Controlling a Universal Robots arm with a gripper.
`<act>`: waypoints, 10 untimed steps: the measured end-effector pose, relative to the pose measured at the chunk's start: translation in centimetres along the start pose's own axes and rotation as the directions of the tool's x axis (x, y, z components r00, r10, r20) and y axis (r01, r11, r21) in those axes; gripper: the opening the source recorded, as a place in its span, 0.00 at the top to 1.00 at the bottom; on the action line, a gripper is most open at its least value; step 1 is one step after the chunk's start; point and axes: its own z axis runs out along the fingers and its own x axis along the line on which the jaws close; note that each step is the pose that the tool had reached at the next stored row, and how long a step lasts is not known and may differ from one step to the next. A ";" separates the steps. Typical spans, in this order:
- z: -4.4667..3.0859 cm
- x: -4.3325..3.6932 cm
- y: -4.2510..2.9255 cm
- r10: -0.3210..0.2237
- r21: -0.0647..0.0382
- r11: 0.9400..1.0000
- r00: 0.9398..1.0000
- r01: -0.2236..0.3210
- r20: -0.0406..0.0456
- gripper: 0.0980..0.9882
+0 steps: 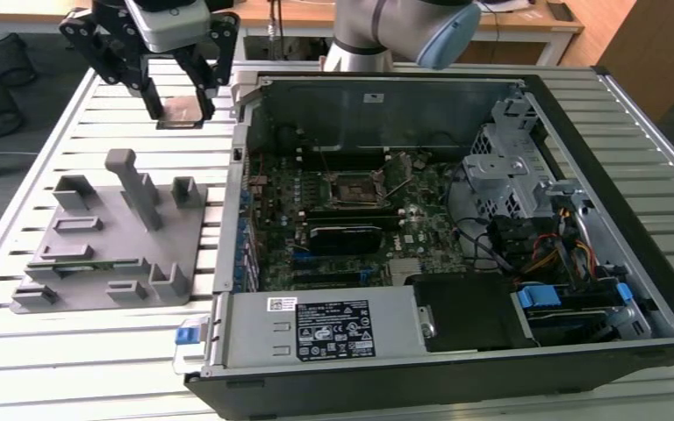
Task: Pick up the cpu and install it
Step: 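Pick up the cpu and move it towards the insertion slot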
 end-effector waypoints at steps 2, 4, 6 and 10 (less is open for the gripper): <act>0.00 -0.29 0.00 0.000 0.000 1.000 1.000 0.000 0.000 0.50; 0.00 -0.59 0.01 0.000 0.000 1.000 1.000 0.000 0.000 0.50; 0.00 -0.89 0.01 0.000 0.000 1.000 1.000 0.000 0.000 0.50; 0.00 -1.44 0.02 0.000 0.000 1.000 1.000 0.000 0.000 0.50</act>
